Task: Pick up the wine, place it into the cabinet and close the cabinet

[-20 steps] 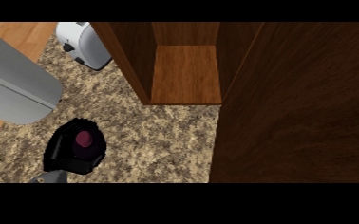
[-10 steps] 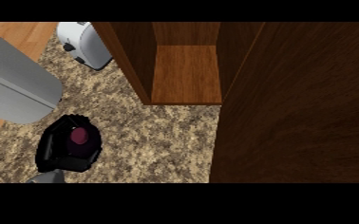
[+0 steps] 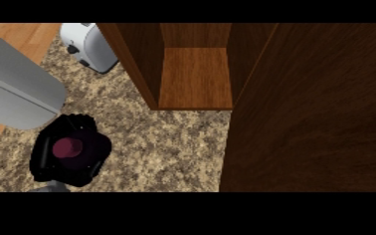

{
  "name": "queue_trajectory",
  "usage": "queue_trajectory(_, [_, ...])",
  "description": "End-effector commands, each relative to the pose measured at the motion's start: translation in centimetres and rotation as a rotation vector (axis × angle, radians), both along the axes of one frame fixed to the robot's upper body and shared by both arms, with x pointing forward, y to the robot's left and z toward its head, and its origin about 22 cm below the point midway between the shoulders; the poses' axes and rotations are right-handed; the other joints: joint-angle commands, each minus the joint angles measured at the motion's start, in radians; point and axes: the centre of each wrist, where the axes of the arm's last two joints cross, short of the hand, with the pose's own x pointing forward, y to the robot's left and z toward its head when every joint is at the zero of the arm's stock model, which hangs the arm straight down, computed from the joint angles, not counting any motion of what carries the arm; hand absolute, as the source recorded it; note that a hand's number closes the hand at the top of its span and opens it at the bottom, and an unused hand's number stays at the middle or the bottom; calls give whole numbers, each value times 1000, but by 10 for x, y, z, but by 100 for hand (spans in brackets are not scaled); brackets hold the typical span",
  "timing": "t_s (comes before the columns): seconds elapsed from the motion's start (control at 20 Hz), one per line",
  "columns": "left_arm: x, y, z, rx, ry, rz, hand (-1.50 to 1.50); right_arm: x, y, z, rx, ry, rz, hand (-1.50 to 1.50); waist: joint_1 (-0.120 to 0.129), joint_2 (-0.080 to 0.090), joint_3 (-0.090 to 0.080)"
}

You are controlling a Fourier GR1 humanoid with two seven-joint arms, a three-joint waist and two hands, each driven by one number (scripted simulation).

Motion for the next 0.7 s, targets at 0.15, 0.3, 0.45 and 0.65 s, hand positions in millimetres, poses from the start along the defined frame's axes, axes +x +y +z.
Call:
queue_trajectory(0.15, [5,-50,52,-11,-1,-66,150,-20,-10,10,53,-41,31,-150,-4,0,0])
queue_trajectory(0.3, [-3,-60,84,22,16,-70,150,-8,0,13,49,-23,38,-150,2,0,0])
queue_trajectory(0.45, [-1,-79,91,25,24,-117,150,-22,-11,13,31,-30,44,-150,-6,0,0])
queue_trajectory(0.65, [-4,-125,103,-18,15,-172,150,-19,-4,0,37,-19,52,-150,-9,1,0])
